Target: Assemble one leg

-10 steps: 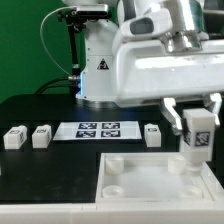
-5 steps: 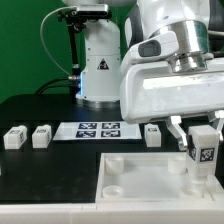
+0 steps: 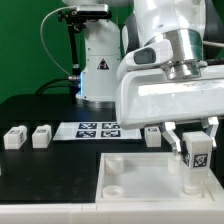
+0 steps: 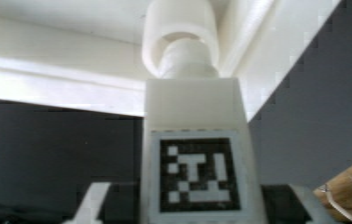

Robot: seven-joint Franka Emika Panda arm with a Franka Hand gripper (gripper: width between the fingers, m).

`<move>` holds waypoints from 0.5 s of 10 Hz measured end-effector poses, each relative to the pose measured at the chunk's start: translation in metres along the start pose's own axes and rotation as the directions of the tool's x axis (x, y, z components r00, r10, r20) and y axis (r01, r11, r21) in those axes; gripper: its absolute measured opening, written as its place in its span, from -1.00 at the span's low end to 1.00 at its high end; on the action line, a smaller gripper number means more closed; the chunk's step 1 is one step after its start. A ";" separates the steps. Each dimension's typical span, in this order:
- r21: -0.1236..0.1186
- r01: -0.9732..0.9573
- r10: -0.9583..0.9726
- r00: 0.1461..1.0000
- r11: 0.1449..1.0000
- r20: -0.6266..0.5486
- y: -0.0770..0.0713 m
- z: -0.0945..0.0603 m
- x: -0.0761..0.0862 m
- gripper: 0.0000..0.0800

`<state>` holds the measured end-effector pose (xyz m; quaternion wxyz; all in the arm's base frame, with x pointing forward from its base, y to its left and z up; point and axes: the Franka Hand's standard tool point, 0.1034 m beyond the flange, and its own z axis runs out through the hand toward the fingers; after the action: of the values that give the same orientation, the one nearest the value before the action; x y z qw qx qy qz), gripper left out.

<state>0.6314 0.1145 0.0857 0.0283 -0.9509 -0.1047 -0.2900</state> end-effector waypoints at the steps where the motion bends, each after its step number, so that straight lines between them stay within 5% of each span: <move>1: 0.000 0.000 0.000 1.000 1.000 0.001 0.000 0.002 -0.002 -0.27; 5: -0.005 0.000 0.000 1.000 1.000 -0.018 0.001 0.010 -0.010 -0.27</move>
Offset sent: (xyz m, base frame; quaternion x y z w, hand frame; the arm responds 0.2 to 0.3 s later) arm -0.0025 -0.0018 -0.0100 -0.0015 0.0113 0.0026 0.9999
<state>0.6285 0.1124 0.0719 0.0270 -0.9483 -0.1039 -0.2985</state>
